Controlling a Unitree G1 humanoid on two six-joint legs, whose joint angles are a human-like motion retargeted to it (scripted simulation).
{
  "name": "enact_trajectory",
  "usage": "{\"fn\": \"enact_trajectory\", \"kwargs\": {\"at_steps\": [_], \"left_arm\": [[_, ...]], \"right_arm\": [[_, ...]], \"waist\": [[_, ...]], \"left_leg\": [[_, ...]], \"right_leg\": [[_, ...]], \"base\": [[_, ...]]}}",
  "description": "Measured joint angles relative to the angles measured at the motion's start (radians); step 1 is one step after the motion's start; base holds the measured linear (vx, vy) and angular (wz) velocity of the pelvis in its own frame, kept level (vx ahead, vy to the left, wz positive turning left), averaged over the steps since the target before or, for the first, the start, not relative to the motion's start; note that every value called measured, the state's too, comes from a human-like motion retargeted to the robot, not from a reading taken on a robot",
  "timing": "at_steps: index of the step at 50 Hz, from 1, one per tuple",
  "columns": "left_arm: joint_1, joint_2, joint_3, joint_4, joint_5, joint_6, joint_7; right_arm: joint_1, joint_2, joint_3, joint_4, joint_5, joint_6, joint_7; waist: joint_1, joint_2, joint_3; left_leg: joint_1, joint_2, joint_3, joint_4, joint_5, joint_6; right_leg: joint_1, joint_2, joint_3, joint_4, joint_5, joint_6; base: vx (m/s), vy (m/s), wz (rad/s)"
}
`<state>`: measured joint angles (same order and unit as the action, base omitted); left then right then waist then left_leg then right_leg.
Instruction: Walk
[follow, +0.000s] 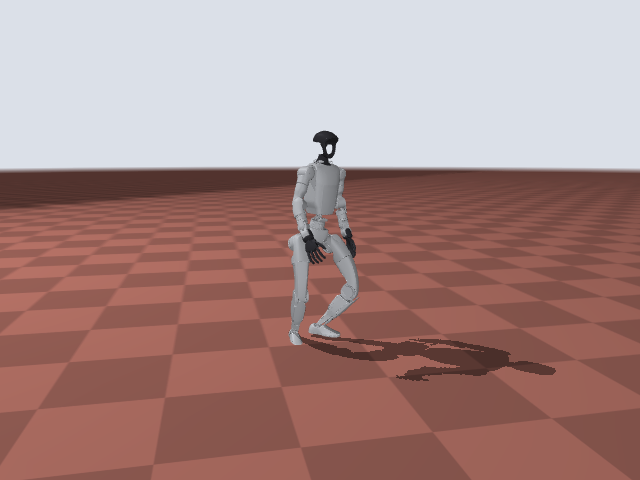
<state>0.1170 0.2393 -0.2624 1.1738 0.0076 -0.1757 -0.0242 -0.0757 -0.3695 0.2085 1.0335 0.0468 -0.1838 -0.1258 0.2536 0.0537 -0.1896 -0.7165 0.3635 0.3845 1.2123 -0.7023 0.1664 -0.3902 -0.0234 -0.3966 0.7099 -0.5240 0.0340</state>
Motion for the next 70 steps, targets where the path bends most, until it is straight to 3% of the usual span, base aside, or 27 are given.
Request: {"fn": "enact_trajectory", "kwargs": {"at_steps": [3, 5, 7, 12, 15, 17, 20, 25, 28, 30, 33, 36, 43, 48, 53, 55, 57, 60, 62, 67, 70], "left_arm": [[0.080, 0.016, 0.038, 0.007, -0.004, 0.003, -0.025], [0.115, 0.020, 0.057, 0.017, -0.009, 0.005, -0.034], [0.136, 0.021, 0.077, 0.022, -0.022, 0.010, -0.050], [0.107, 0.007, 0.082, 0.003, -0.048, 0.017, -0.072], [0.022, 0.019, 0.069, -0.042, -0.065, 0.020, -0.058], [-0.025, 0.027, 0.049, -0.088, -0.072, 0.011, -0.040], [-0.105, 0.047, 0.023, -0.168, -0.085, -0.010, -0.019], [-0.229, 0.083, -0.032, -0.291, -0.085, -0.058, -0.008], [-0.277, 0.070, -0.051, -0.332, -0.080, -0.079, 0.011], [-0.278, 0.052, -0.055, -0.339, -0.078, -0.086, 0.025], [-0.274, 0.018, -0.042, -0.297, -0.081, -0.076, 0.044], [-0.235, -0.006, -0.021, -0.213, -0.090, -0.058, 0.053], [-0.119, -0.024, 0.038, -0.021, -0.124, -0.014, 0.057], [-0.056, -0.020, 0.071, 0.036, -0.189, -0.001, 0.045], [-0.040, -0.021, 0.083, 0.006, -0.223, 0.011, 0.042], [-0.052, -0.016, 0.081, -0.024, -0.219, 0.014, 0.058], [-0.061, -0.013, 0.070, -0.049, -0.212, 0.010, 0.080], [-0.092, 0.000, 0.069, -0.091, -0.200, 0.010, 0.114], [-0.117, 0.005, 0.075, -0.115, -0.191, 0.006, 0.128], [-0.169, 0.027, 0.063, -0.137, -0.169, -0.022, 0.149], [-0.194, 0.036, 0.061, -0.131, -0.155, -0.029, 0.156]], "right_arm": [[-0.019, -0.018, -0.040, -0.067, 0.026, -0.023, -0.023], [-0.026, -0.021, -0.055, -0.094, 0.031, -0.033, -0.032], [-0.024, -0.018, -0.057, -0.112, 0.031, -0.033, -0.029], [-0.001, 0.020, -0.033, -0.083, 0.029, -0.018, 0.022], [-0.015, 0.060, -0.002, -0.013, 0.022, -0.010, 0.075], [0.005, 0.086, 0.029, 0.018, 0.015, -0.003, 0.102], [0.028, 0.120, 0.080, 0.051, 0.011, 0.001, 0.139], [0.065, 0.148, 0.149, 0.044, 0.005, 0.008, 0.181], [0.075, 0.136, 0.164, 0.027, -0.008, 0.011, 0.175], [0.077, 0.125, 0.168, 0.022, -0.014, 0.013, 0.152], [0.047, 0.092, 0.144, 0.019, -0.029, 0.017, 0.099], [0.026, 0.070, 0.116, 0.023, -0.041, 0.016, 0.054], [-0.014, 0.068, 0.079, 0.057, -0.042, 0.014, 0.003], [-0.004, 0.108, 0.066, 0.099, 0.007, 0.021, 0.019], [0.008, 0.145, 0.063, 0.129, 0.060, 0.045, 0.084], [0.000, 0.148, 0.063, 0.128, 0.066, 0.051, 0.087], [0.003, 0.146, 0.064, 0.118, 0.064, 0.049, 0.071], [-0.010, 0.133, 0.067, 0.095, 0.063, 0.044, 0.040], [-0.019, 0.119, 0.068, 0.077, 0.065, 0.044, 0.019], [-0.017, 0.102, 0.059, 0.066, 0.080, 0.047, -0.010], [-0.013, 0.102, 0.049, 0.084, 0.078, 0.050, -0.012]], "waist": [[-0.019, -0.035, -0.024], [-0.023, -0.041, -0.036], [-0.062, -0.095, -0.017], [-0.122, -0.157, 0.033], [-0.188, -0.235, 0.094], [-0.214, -0.243, 0.114], [-0.249, -0.239, 0.137], [-0.263, -0.162, 0.132], [-0.221, -0.130, 0.146], [-0.197, -0.116, 0.168], [-0.166, -0.077, 0.175], [-0.142, -0.067, 0.176], [-0.119, -0.104, 0.162], [-0.106, -0.173, 0.159], [-0.155, -0.279, 0.195], [-0.181, -0.295, 0.213], [-0.213, -0.292, 0.222], [-0.256, -0.256, 0.246], [-0.274, -0.202, 0.260], [-0.293, -0.098, 0.264], [-0.288, -0.072, 0.247]], "left_leg": [[0.039, -0.095, 0.142, -0.307, 0.049, -0.041], [0.054, -0.118, 0.187, -0.370, 0.072, -0.059], [0.150, -0.268, 0.215, -0.518, 0.122, -0.033], [0.233, -0.462, 0.123, -0.543, 0.112, 0.032], [0.360, -0.666, 0.019, -0.754, 0.219, 0.048], [0.376, -0.704, -0.056, -0.755, 0.238, 0.031], [0.382, -0.733, -0.184, -0.748, 0.258, -0.004], [0.240, -0.703, -0.426, -0.545, 0.205, -0.069], [0.122, -0.699, -0.478, -0.362, 0.183, -0.124], [0.035, -0.644, -0.409, -0.232, 0.189, -0.145], [-0.092, -0.490, -0.298, -0.101, 0.157, -0.126], [-0.154, -0.386, -0.214, -0.137, 0.139, -0.111], [-0.165, -0.347, -0.082, -0.400, 0.173, -0.115], [-0.077, -0.444, -0.071, -0.384, 0.208, -0.062], [0.108, -0.665, -0.088, -0.476, 0.194, 0.025], [0.197, -0.723, -0.119, -0.533, 0.186, 0.042], [0.258, -0.750, -0.151, -0.532, 0.155, 0.041], [0.398, -0.761, -0.222, -0.598, 0.118, 0.029], [0.488, -0.727, -0.270, -0.637, 0.080, 0.023], [0.587, -0.636, -0.335, -0.598, -0.034, 0.009], [0.627, -0.606, -0.350, -0.586, -0.059, -0.004]], "right_leg": [[0.038, -0.079, -0.102, 0.009, -0.008, 0.022], [0.043, -0.119, -0.143, 0.079, -0.004, 0.028], [0.041, -0.242, -0.125, 0.223, -0.015, 0.045], [-0.032, -0.450, 0.002, 0.672, 0.114, 0.034], [-0.112, -0.551, 0.153, 0.827, 0.073, 0.027], [-0.144, -0.533, 0.206, 0.832, 0.002, 0.008], [-0.189, -0.432, 0.294, 0.722, -0.089, 0.007], [-0.182, -0.057, 0.534, 0.354, -0.116, 0.042], [-0.150, -0.002, 0.526, 0.288, -0.136, 0.015], [-0.142, -0.017, 0.463, 0.300, -0.171, 0.000], [-0.113, -0.028, 0.349, 0.238, -0.190, -0.013], [-0.072, -0.055, 0.260, 0.191, -0.200, -0.013], [0.033, -0.127, 0.120, 0.175, -0.242, 0.004], [0.114, -0.202, 0.153, 0.305, -0.193, 0.027], [0.059, -0.370, 0.287, 0.693, 0.180, 0.096], [-0.004, -0.400, 0.342, 0.816, 0.202, 0.078], [-0.074, -0.414, 0.368, 0.880, 0.112, 0.038], [-0.194, -0.383, 0.401, 0.843, -0.012, -0.007], [-0.260, -0.308, 0.402, 0.726, -0.051, -0.019], [-0.387, -0.091, 0.448, 0.312, -0.031, 0.053], [-0.419, -0.015, 0.487, 0.145, 0.017, 0.090]], "base": [[0.45, -0.02, 1.93], [0.40, -0.02, 1.69], [0.39, -0.01, 1.95], [0.32, -0.02, 1.86], [0.23, -0.07, 2.41], [0.18, -0.16, 2.39], [0.13, -0.17, 2.57], [0.09, -0.10, 2.74], [0.05, -0.04, 2.26], [0.07, -0.01, 2.19], [0.15, 0.01, 1.93], [0.22, 0.04, 1.54], [0.34, 0.09, 1.20], [0.51, 0.09, 0.96], [0.52, 0.10, 1.14], [0.56, 0.05, 0.82], [0.58, 0.00, 0.60], [0.62, -0.02, 0.37], [0.65, -0.05, 0.22], [0.61, -0.08, 0.15], [0.57, -0.11, 0.18]]}}
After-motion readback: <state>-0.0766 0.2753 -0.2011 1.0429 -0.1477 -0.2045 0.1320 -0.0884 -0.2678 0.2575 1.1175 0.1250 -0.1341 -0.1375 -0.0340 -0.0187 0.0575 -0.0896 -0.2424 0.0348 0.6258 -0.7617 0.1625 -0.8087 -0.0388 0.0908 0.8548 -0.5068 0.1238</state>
